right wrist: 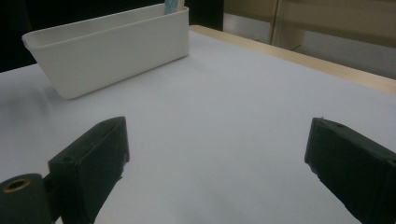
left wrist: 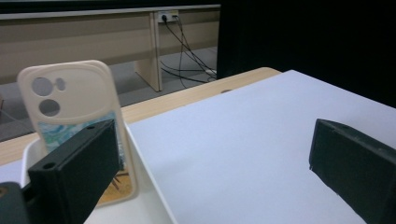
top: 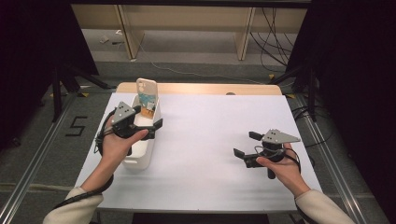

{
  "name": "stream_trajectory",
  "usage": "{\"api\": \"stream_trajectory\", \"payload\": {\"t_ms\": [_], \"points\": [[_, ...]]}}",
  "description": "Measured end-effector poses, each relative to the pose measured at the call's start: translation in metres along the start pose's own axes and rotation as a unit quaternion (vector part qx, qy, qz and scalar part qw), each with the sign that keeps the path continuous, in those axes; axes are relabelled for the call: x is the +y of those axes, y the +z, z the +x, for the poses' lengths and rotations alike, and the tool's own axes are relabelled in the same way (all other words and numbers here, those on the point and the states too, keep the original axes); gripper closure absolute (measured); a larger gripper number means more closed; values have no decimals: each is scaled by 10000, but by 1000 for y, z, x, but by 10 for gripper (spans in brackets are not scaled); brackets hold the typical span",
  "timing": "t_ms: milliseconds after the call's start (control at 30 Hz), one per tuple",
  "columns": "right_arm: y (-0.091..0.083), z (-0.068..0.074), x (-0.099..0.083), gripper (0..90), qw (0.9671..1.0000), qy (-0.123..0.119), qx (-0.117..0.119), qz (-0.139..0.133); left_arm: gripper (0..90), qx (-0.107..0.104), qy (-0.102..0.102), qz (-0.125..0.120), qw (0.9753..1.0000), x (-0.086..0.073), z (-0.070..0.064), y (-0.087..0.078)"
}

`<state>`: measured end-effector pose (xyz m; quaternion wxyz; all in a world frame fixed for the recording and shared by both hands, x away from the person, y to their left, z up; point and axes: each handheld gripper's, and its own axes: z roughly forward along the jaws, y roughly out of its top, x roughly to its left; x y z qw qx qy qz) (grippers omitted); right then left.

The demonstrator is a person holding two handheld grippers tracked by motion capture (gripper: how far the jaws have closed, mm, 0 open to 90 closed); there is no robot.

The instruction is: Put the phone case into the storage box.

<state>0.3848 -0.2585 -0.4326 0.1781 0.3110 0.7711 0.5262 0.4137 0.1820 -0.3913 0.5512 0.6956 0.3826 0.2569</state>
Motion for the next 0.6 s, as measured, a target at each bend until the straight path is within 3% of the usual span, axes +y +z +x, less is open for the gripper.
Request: {"api": "stream_trajectory", "payload": {"t_ms": [333,600], "points": [[-1,0,0,74,10000,-10,1,-23,14,-267,-34,17,9996,-17,-16,-13],[-2,-2,1,74,10000,-19,-4,-72,15,-299,-53,13,9995,-20,-17,-15]]}}
